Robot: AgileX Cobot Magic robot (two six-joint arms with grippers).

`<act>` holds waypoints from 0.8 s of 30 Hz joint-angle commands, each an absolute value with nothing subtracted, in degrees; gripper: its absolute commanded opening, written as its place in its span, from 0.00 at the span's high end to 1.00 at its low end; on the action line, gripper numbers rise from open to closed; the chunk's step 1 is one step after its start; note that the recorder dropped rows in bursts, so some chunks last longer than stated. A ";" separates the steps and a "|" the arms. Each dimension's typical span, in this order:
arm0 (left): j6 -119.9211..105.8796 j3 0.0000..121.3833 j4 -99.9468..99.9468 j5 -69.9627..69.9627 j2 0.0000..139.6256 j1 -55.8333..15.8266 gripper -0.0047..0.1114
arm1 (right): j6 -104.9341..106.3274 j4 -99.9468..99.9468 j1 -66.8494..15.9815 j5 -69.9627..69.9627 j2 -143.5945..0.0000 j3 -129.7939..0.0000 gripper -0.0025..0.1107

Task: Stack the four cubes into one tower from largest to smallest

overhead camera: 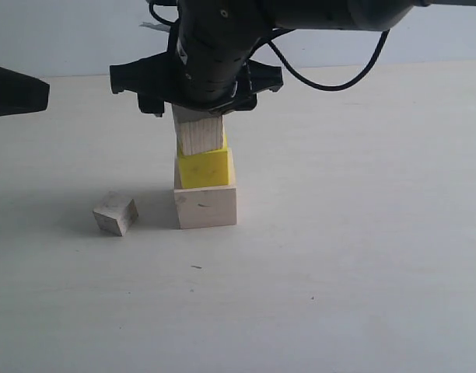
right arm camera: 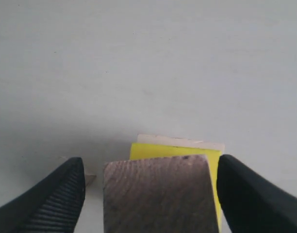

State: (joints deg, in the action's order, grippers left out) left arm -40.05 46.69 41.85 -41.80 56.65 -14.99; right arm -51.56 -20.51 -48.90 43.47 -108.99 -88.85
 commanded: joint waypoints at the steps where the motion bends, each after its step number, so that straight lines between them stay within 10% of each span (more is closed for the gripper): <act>1: -40.02 46.63 42.51 -41.86 56.72 -15.35 0.96 | -50.94 -21.63 -48.98 42.46 -108.97 -89.26 0.34; 24: -40.02 46.63 42.51 -41.86 56.72 -15.35 0.96 | -54.59 -26.21 -48.98 42.75 -108.97 -89.26 0.34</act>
